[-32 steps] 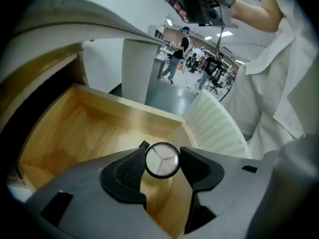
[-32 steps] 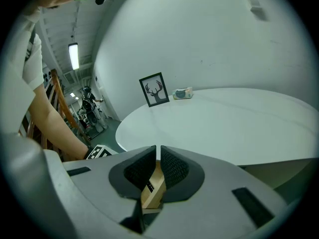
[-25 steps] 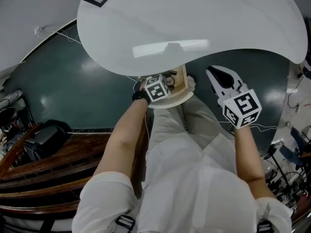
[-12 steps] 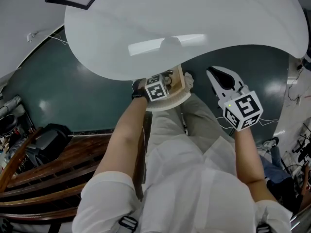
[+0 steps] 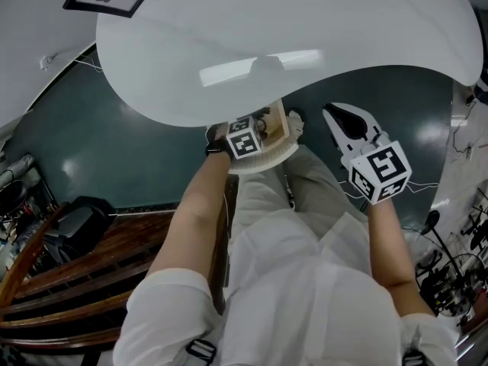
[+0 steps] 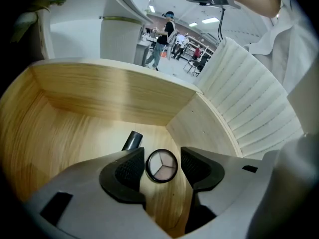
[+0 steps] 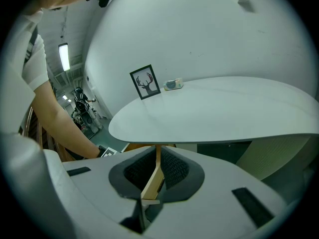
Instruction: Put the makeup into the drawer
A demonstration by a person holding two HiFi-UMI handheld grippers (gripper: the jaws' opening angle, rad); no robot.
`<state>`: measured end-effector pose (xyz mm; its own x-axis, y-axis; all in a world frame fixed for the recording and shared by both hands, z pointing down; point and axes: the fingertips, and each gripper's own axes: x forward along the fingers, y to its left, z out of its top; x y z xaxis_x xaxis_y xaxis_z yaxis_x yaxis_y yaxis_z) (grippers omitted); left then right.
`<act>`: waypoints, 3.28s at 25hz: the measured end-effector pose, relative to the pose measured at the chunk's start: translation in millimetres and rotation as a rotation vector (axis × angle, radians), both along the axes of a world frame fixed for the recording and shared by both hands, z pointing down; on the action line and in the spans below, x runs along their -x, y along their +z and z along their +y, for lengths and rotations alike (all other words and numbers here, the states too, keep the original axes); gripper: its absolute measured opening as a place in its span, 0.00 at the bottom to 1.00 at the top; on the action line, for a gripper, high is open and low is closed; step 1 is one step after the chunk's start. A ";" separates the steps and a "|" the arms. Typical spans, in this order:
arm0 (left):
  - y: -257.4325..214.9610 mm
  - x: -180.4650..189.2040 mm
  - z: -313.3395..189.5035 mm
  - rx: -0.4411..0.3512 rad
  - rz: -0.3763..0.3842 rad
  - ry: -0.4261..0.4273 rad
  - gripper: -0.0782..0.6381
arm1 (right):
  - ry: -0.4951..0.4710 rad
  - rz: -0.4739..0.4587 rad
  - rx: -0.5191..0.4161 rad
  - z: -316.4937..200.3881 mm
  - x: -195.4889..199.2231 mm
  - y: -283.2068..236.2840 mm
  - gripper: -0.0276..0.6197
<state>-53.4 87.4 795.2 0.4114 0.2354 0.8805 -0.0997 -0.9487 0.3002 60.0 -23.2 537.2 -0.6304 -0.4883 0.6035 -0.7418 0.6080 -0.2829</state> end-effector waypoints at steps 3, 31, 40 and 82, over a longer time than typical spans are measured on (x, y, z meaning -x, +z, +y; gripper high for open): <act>-3.9 1.0 0.9 0.000 0.000 -0.003 0.43 | 0.001 0.000 0.002 1.4 1.1 -0.6 0.06; -200.3 5.8 -26.9 -0.257 0.241 -0.319 0.30 | -0.124 -0.011 -0.075 -12.5 29.2 -67.5 0.06; -315.8 56.4 -62.3 -0.498 0.392 -0.690 0.18 | -0.128 -0.028 -0.162 -35.3 28.2 -113.3 0.06; -572.8 241.2 -72.3 -1.062 0.800 -1.253 0.15 | 0.117 -0.208 -0.607 -59.9 14.7 -300.0 0.06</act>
